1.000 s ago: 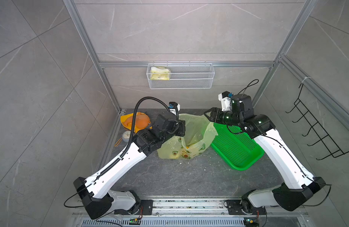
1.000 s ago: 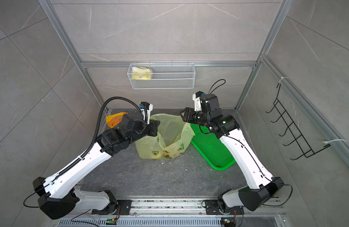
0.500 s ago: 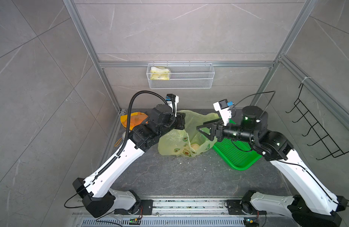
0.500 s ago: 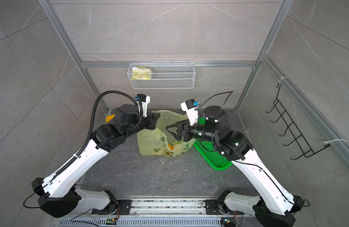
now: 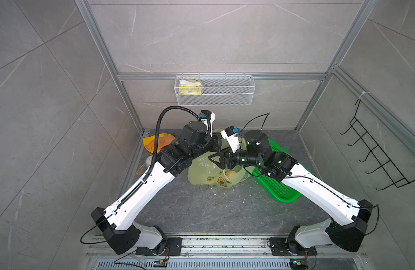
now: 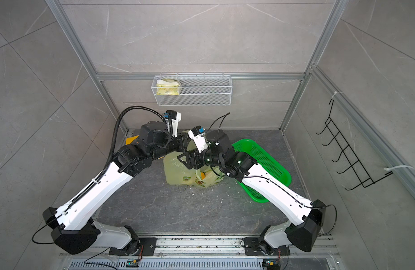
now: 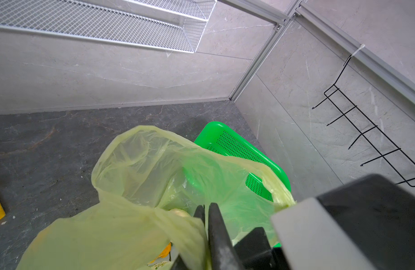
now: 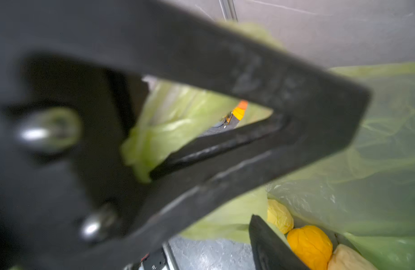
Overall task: Place the pears into plastic bags & tie knots
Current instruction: Tie the plastic bag at the center of the board.
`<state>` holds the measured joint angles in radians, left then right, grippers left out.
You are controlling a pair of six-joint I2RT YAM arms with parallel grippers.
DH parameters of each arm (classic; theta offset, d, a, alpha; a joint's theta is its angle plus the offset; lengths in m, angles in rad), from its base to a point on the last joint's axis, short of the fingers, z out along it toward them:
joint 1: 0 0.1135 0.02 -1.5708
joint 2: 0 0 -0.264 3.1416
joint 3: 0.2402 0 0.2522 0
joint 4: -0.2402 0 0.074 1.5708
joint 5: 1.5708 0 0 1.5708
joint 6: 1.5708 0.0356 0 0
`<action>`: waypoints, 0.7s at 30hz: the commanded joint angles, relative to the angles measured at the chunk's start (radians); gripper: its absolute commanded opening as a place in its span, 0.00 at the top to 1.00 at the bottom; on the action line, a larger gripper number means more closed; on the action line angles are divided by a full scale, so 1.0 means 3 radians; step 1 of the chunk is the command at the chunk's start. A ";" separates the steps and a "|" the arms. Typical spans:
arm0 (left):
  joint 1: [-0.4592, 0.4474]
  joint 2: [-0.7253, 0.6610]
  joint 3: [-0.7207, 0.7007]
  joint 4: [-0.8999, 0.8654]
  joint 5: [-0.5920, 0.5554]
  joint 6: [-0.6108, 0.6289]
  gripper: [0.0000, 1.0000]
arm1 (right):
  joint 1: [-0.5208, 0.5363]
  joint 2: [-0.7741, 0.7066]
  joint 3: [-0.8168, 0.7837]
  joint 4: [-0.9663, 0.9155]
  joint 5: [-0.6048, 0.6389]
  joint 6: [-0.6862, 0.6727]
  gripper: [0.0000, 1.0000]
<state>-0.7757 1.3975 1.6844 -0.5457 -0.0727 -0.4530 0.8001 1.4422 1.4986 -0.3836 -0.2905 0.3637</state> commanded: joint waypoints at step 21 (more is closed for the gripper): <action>0.0092 -0.0634 0.0244 -0.0209 -0.0007 0.0267 0.00 | -0.0008 0.0432 0.0477 0.0259 0.0505 0.0035 0.83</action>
<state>-0.7429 1.3231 1.7802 -0.6392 -0.0513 -0.4255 0.7921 1.5429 1.6104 -0.2874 -0.1139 0.3805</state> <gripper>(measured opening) 0.996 0.190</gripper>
